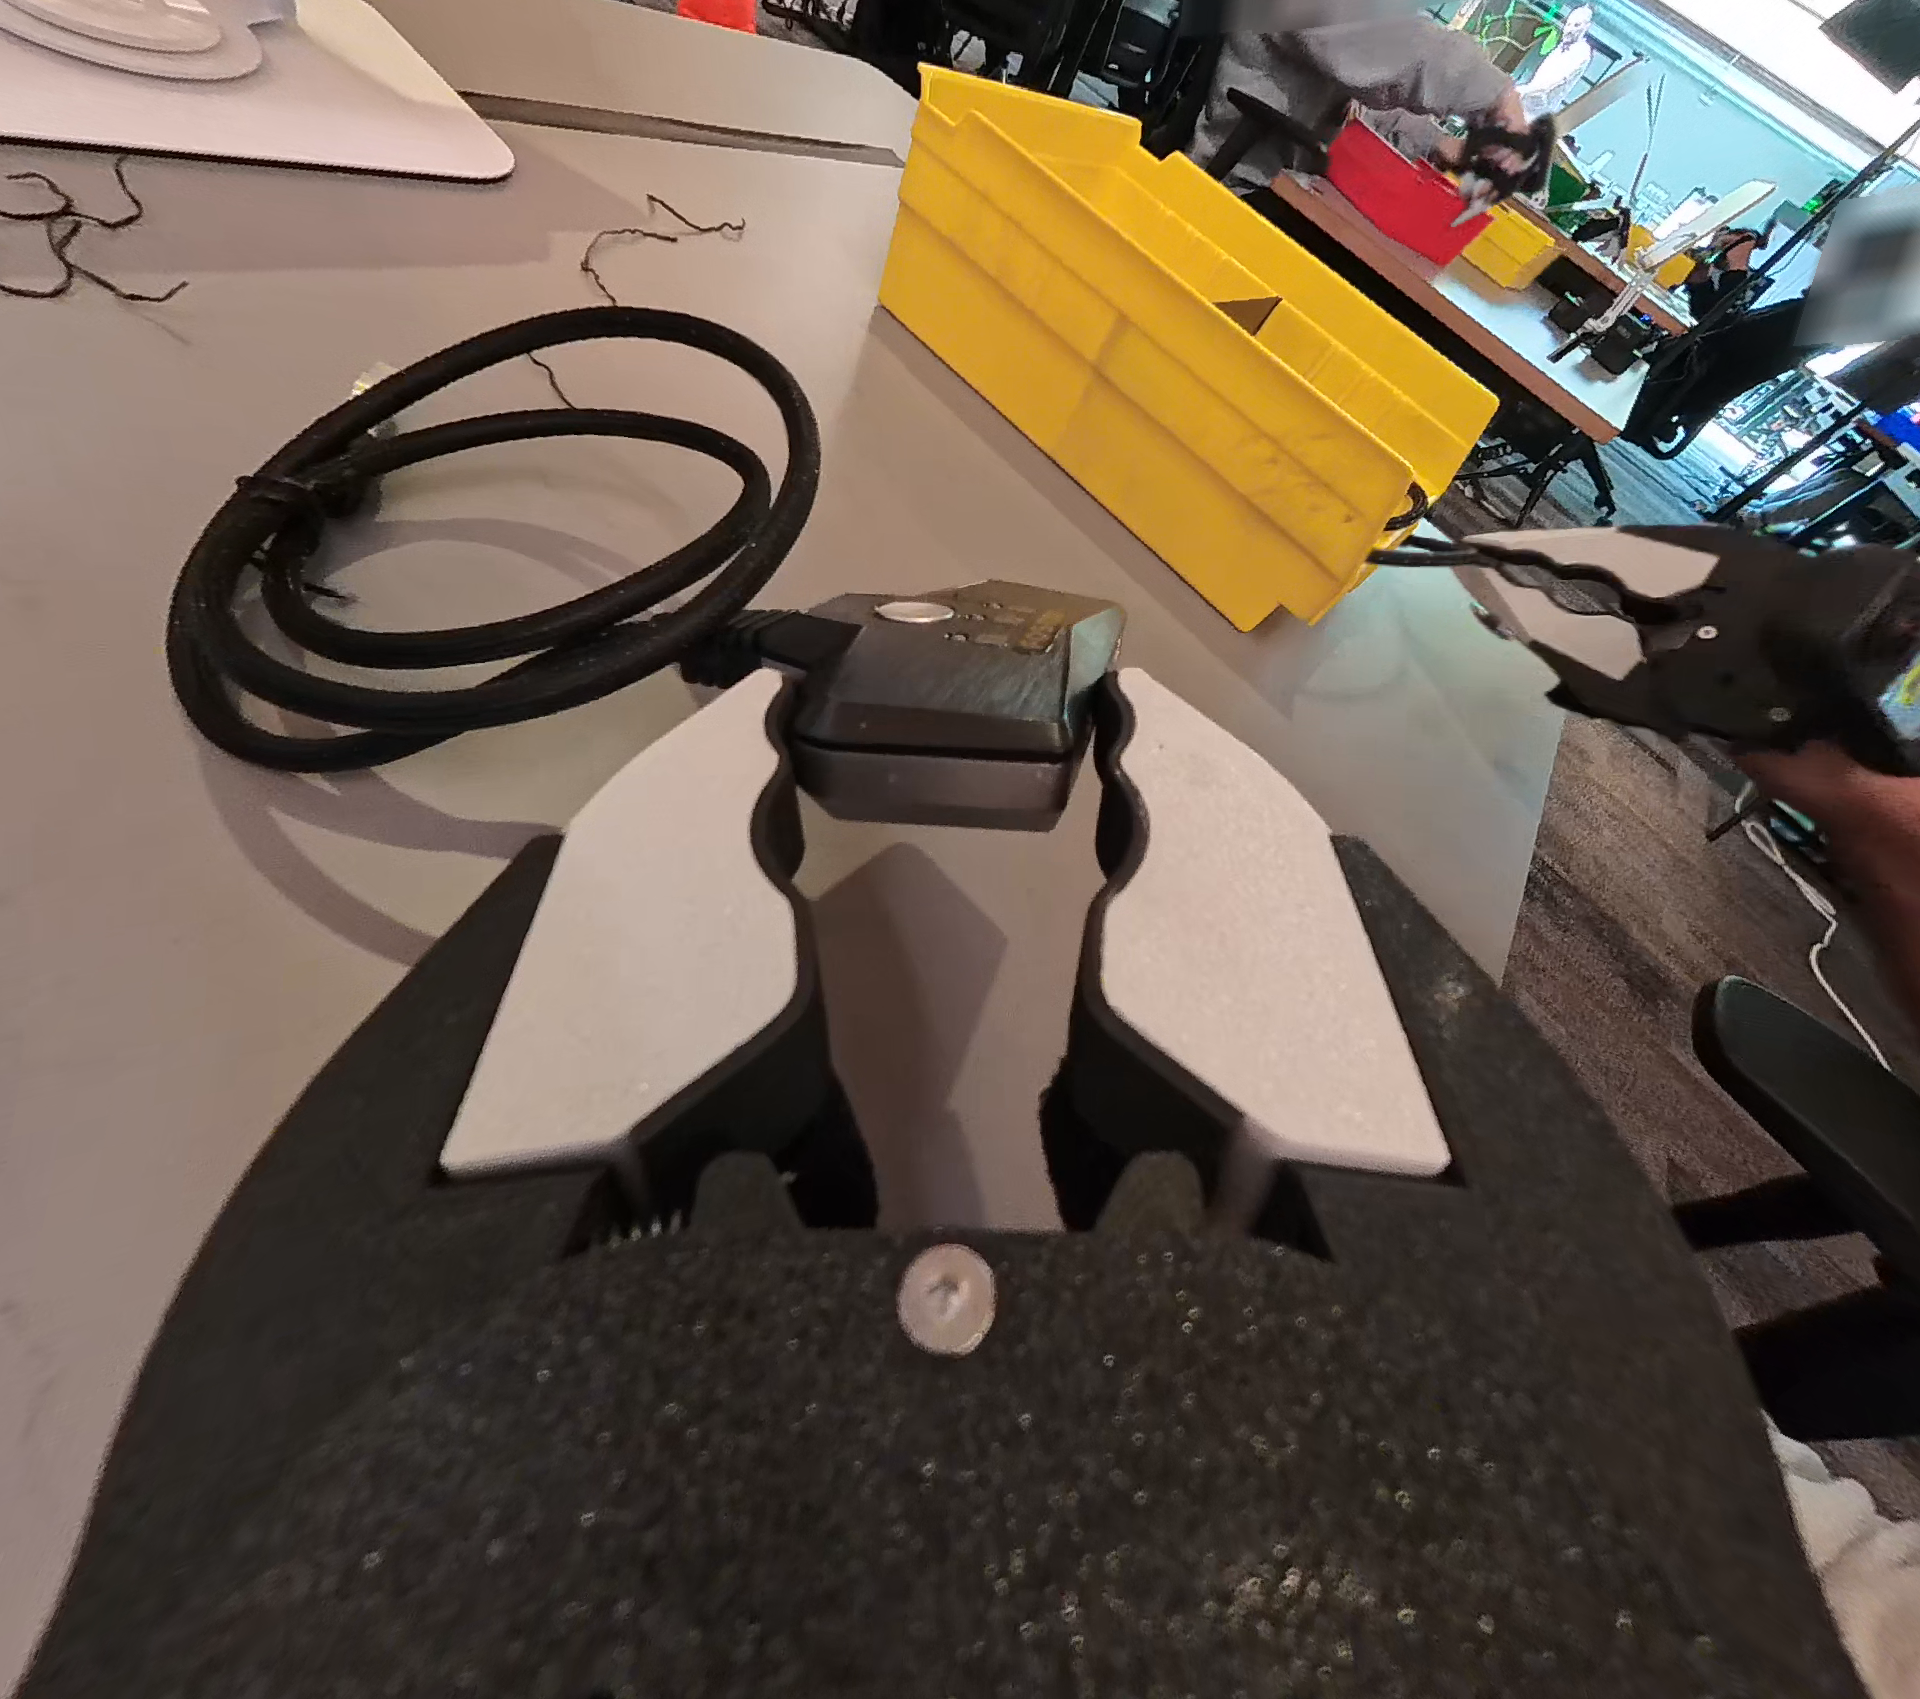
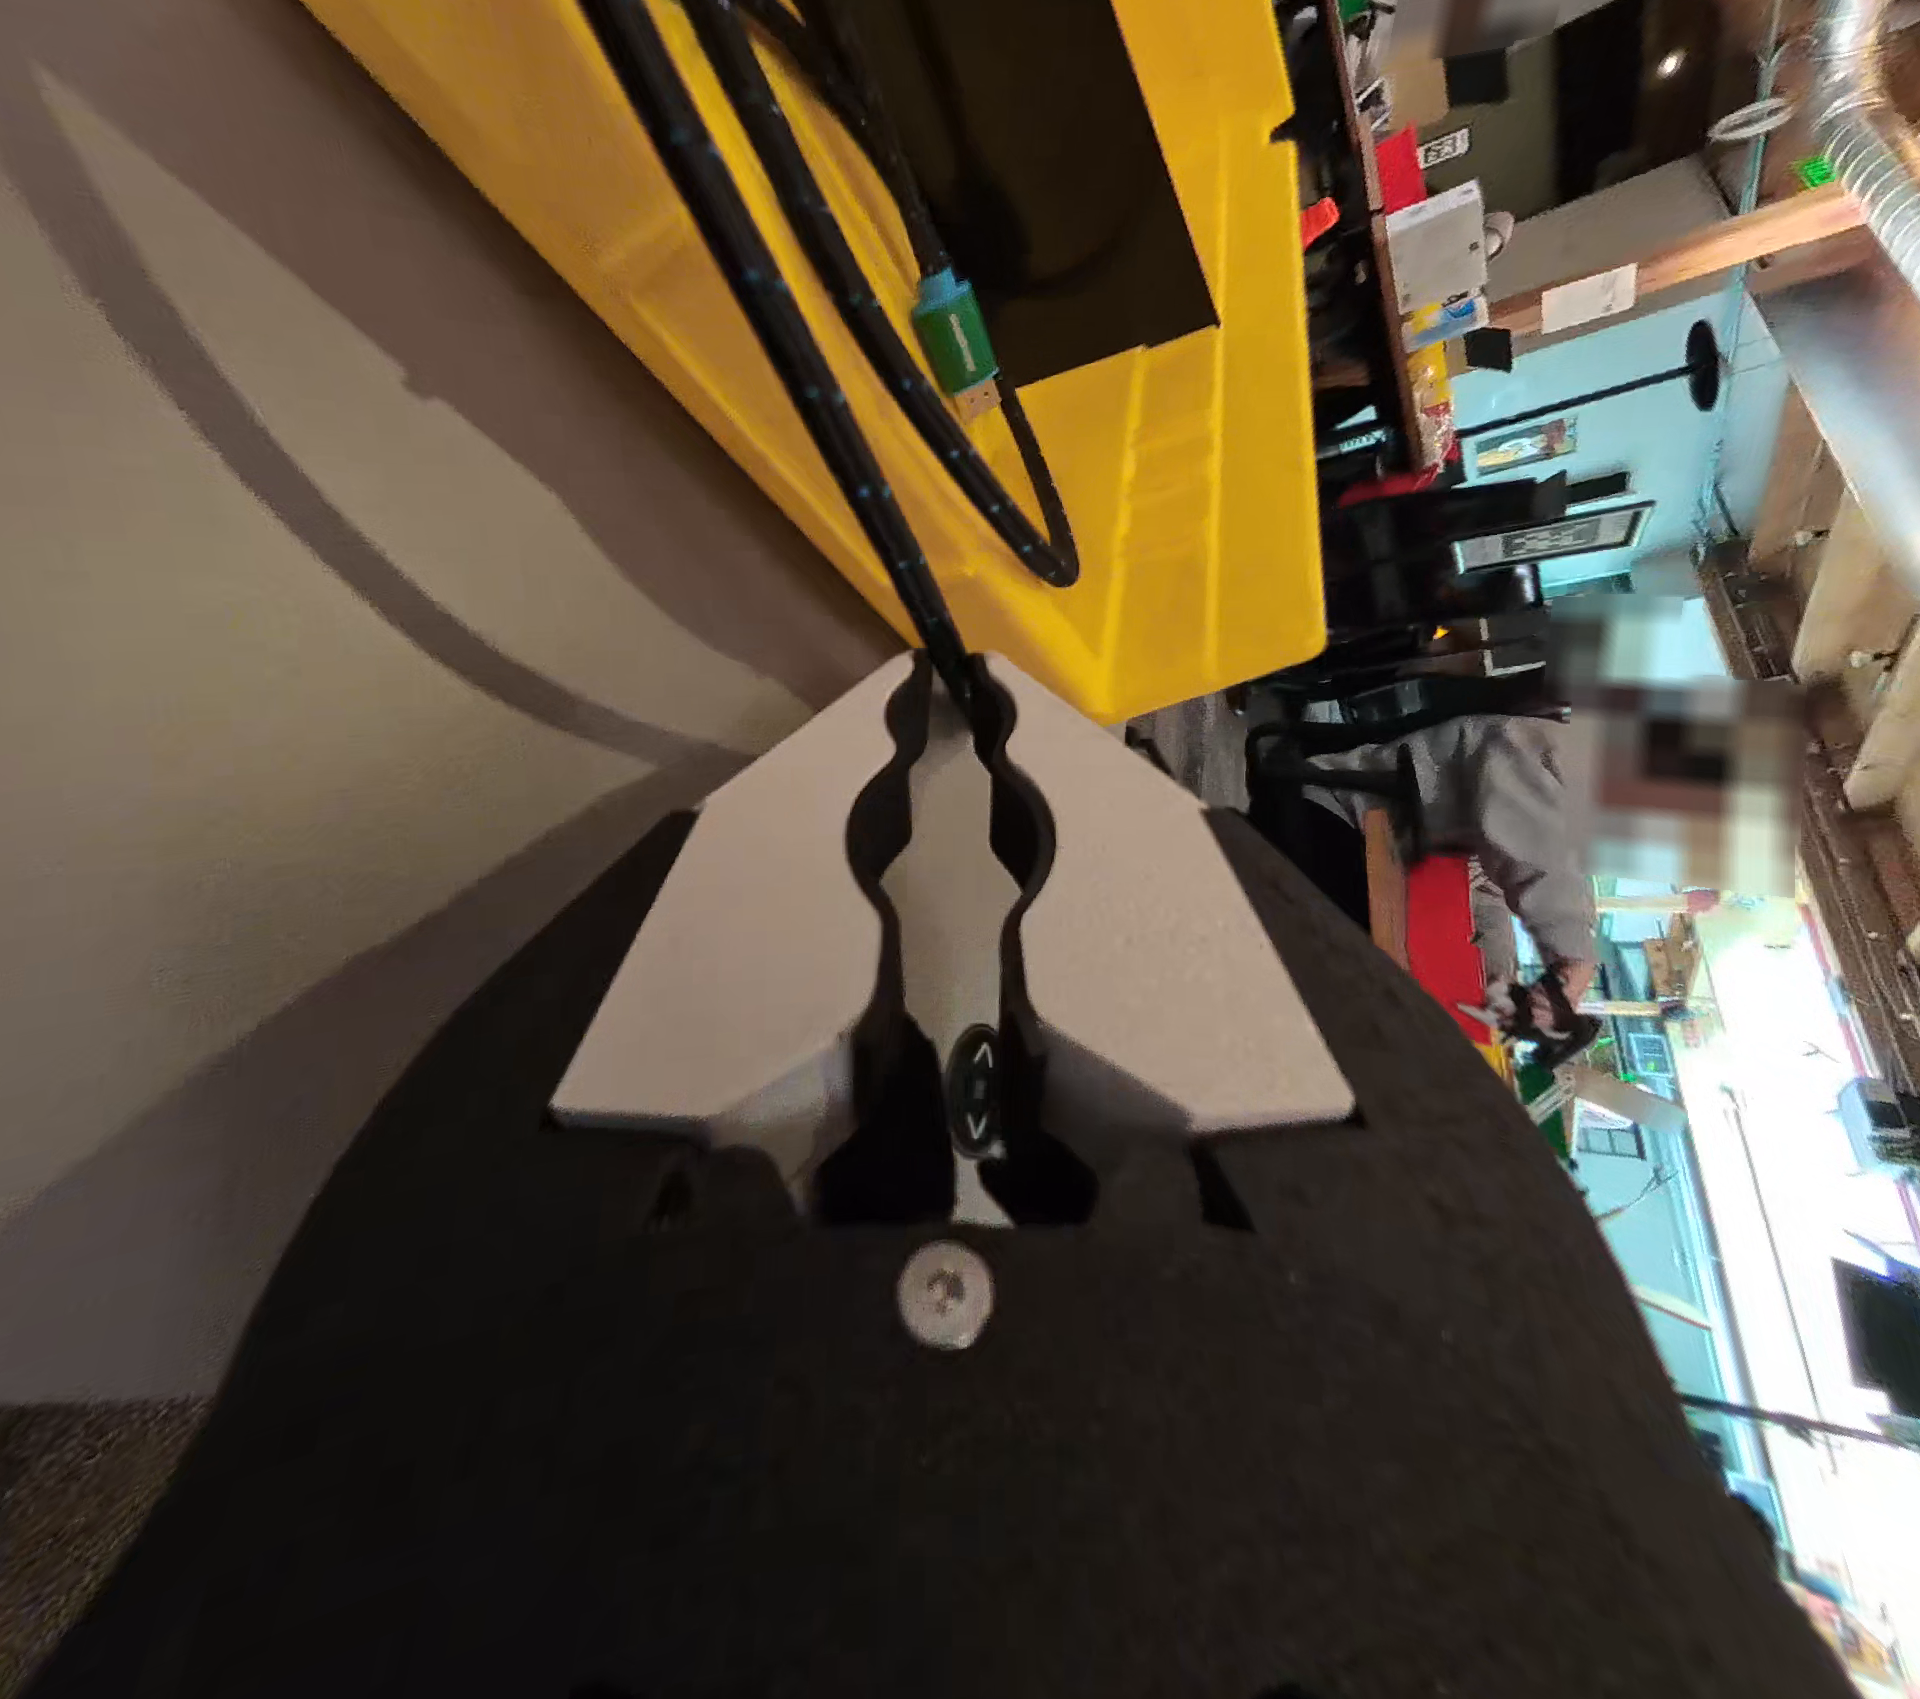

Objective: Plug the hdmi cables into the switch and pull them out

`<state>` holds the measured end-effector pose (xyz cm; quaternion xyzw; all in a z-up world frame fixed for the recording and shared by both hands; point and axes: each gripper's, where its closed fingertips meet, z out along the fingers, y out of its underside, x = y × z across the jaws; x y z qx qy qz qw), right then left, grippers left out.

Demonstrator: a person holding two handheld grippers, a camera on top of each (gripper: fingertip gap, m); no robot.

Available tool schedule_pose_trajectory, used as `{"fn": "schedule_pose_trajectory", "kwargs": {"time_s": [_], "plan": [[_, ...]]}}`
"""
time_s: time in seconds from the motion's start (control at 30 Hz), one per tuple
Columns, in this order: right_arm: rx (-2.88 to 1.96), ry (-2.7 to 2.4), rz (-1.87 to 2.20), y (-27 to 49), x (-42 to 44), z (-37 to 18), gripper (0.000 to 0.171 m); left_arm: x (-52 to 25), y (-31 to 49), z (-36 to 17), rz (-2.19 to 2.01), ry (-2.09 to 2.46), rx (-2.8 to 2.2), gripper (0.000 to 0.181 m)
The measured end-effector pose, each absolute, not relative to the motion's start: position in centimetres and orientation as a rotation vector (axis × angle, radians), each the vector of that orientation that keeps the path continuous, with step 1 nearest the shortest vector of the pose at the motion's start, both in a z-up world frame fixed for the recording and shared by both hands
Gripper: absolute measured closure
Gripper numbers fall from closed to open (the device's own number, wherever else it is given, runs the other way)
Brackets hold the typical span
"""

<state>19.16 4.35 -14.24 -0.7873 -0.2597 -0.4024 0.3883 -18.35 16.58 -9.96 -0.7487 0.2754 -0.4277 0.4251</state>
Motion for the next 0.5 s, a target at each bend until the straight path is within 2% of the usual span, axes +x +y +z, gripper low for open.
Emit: {"fn": "schedule_pose_trajectory", "kwargs": {"time_s": [0.17, 0.27, 0.37, 0.5], "plan": [[-2.025, -0.693, -0.965, 2.8, 17.2, -11.3, 0.165, -18.7, 16.7, -10.0, -1.071, 0.679, -1.874, 0.128], [-1.912, -0.718, -1.12, 2.6, 16.6, -8.2, 0.165, -18.7, 16.7, -10.0, -1.073, 0.677, -1.874, 0.128], [-1.743, -0.825, -1.313, 3.7, 15.7, -5.6, 0.165, -18.4, 16.7, -10.0, -1.075, 0.682, -1.874, 0.128], [-1.661, -0.913, -1.301, 6.6, 15.0, -4.7, 0.166, -18.1, 16.6, -10.0, -1.077, 0.691, -1.874, 0.128]]}}
